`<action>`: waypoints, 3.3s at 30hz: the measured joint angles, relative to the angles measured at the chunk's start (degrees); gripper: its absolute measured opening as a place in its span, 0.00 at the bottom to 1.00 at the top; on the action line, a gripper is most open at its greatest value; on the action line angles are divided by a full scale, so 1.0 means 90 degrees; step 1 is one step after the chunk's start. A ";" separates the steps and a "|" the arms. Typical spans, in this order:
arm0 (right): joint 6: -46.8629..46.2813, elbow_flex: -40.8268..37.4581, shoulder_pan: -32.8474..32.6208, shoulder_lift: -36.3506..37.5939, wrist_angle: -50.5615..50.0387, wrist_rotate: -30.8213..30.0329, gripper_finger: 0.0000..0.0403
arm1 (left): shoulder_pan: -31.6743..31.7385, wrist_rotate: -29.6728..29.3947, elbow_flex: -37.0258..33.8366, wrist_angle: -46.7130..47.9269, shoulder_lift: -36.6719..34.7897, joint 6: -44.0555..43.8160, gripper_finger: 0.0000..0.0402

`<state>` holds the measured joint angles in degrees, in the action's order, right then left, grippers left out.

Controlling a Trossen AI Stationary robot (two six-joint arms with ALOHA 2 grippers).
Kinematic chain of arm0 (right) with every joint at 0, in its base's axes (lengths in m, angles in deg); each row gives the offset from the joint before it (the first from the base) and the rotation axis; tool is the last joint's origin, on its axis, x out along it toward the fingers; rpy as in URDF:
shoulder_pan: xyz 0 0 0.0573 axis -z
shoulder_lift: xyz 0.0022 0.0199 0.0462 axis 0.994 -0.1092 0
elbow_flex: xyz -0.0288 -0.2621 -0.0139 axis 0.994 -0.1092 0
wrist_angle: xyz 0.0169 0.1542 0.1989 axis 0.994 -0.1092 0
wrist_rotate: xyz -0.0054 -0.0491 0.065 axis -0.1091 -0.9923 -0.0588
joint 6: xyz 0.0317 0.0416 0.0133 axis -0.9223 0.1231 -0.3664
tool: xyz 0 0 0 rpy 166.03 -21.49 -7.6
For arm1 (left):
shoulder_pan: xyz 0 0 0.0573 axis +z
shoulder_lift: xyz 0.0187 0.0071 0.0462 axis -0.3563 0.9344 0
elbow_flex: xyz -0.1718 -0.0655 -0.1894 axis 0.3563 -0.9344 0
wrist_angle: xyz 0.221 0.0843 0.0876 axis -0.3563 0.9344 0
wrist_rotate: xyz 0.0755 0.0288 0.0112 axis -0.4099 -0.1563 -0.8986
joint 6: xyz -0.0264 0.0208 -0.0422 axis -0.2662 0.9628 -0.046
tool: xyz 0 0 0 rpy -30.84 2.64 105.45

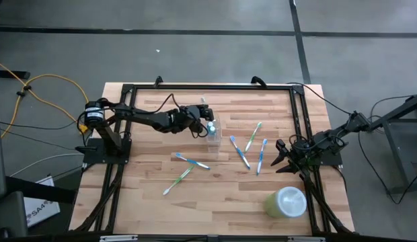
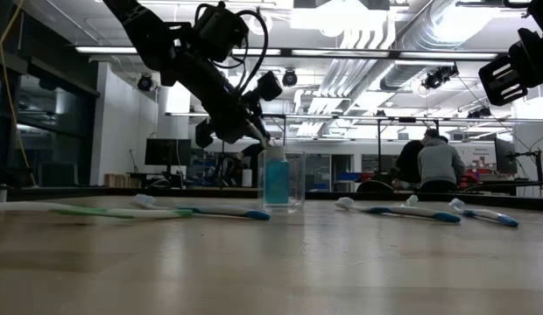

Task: Pick & Place toothbrushing station
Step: Put the top left green toothbrush into the transparent organizer, then put the bottom green toothbrush into the transparent organizer

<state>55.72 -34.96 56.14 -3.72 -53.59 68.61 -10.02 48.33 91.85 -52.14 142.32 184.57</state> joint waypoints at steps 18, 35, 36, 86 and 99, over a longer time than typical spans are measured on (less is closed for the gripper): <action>0.0000 -0.0001 0.0002 0.0000 0.0000 0.0000 0.35 | -0.0183 -0.0311 0.0000 -0.0363 0.0000 0.0078 0.14; 0.0000 0.0000 0.0000 -0.0001 -0.0001 0.0000 0.35 | -0.1613 -0.2259 0.0000 -0.0358 0.0000 -0.2451 0.14; 0.0000 0.0000 -0.0001 0.0001 0.0000 0.0000 0.35 | -0.1719 -0.2418 0.0000 -0.0356 0.0000 -0.2798 0.14; 0.0000 0.0000 0.0000 -0.0001 0.0006 0.0000 0.35 | -0.3280 0.0085 0.1408 0.6240 -0.0345 -2.0092 0.14; 0.0000 0.0002 -0.0001 -0.0002 0.0002 0.0000 0.35 | -0.4142 0.2364 0.1581 0.7499 -0.0367 -2.0690 0.14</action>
<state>55.72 -34.95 56.13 -3.73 -53.57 68.61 -47.30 69.60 106.08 15.35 139.02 -1.64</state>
